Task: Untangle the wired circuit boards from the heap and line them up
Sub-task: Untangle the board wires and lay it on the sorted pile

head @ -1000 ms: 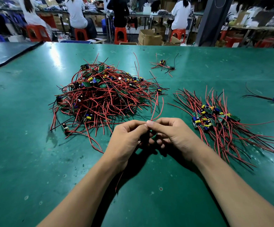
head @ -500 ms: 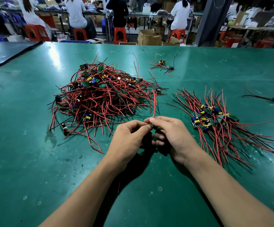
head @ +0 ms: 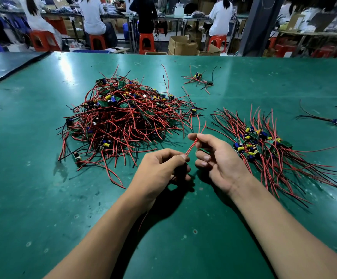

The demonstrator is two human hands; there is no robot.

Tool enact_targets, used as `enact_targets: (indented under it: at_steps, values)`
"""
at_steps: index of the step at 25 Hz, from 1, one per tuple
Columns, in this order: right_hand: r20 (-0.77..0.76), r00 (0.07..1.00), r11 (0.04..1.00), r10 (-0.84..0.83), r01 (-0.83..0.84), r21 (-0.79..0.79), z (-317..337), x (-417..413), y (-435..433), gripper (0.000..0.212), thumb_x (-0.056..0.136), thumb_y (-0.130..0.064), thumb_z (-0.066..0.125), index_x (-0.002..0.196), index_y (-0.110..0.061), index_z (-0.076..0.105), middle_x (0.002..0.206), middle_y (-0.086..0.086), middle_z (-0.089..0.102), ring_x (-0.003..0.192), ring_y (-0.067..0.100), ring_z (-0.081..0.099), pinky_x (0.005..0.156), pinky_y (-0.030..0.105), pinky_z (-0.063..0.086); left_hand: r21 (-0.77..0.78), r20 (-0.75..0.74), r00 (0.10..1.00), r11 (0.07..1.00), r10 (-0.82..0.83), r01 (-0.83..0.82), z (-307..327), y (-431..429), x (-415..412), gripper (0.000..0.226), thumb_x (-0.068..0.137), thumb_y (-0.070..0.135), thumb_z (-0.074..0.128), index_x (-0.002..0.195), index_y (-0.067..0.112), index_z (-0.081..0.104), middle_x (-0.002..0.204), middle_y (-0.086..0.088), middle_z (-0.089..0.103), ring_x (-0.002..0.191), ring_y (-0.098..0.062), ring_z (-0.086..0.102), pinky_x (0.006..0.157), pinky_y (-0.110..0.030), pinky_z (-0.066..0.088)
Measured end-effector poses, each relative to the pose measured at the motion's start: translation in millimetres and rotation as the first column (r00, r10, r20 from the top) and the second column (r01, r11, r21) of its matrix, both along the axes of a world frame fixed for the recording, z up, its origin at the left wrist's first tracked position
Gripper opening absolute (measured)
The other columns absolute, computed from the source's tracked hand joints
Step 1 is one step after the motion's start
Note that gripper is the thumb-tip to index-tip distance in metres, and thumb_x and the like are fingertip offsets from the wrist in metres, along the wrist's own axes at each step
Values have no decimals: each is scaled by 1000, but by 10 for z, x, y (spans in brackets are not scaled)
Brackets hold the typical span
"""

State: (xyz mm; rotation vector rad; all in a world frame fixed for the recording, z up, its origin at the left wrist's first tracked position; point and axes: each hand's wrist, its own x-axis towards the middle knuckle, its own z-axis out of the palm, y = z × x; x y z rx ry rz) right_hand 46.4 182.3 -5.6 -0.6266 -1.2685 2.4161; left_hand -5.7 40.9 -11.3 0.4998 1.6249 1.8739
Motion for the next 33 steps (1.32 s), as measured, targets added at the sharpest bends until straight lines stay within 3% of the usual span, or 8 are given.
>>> enact_targets:
  at_steps: [7, 12, 20, 27, 33]
  values:
    - [-71, 996, 990, -58, 48, -130, 6, -19, 73, 20, 98, -11, 52, 90, -4, 69, 63, -4, 48, 39, 4, 30, 36, 15, 27, -6, 16, 999, 999, -41, 41, 9, -3, -6, 11, 92, 3, 60, 85, 1, 68, 64, -11, 66, 51, -22, 62, 48, -21, 49]
    - [-124, 984, 981, -126, 105, -162, -28, -30, 124, 14, 99, -1, 50, 94, -9, 61, 62, -9, 59, 38, 2, 34, 37, 15, 32, 6, 39, 998, 999, -46, 45, 17, -18, -1, 11, 91, 2, 59, 86, -2, 68, 65, -12, 65, 50, -21, 62, 46, -21, 48]
    - [-59, 970, 967, -237, 241, 79, -75, -24, 158, 16, 89, -3, 68, 87, -19, 69, 63, -11, 61, 43, 3, 45, 43, 16, 42, -6, 41, 998, 999, -38, 38, 42, -36, -4, 11, 92, 2, 58, 88, -3, 67, 66, -12, 65, 52, -21, 61, 49, -23, 50]
    - [-96, 935, 823, -341, 346, 450, -146, -8, 175, 15, 86, -2, 73, 83, -16, 69, 67, -8, 65, 44, 8, 52, 44, 22, 47, -8, 46, 999, 1000, -22, 23, 55, -31, -1, 12, 92, 3, 58, 86, 0, 67, 66, -11, 65, 51, -20, 61, 51, -22, 50]
    - [-55, 967, 877, -247, 247, 411, -157, 31, 250, 12, 90, -7, 69, 87, -18, 73, 67, -4, 64, 49, 10, 59, 47, 23, 49, 19, 82, 997, 1000, 8, -9, 67, -46, 4, 12, 94, 4, 57, 88, 0, 66, 69, -13, 65, 52, -18, 61, 50, -21, 50]
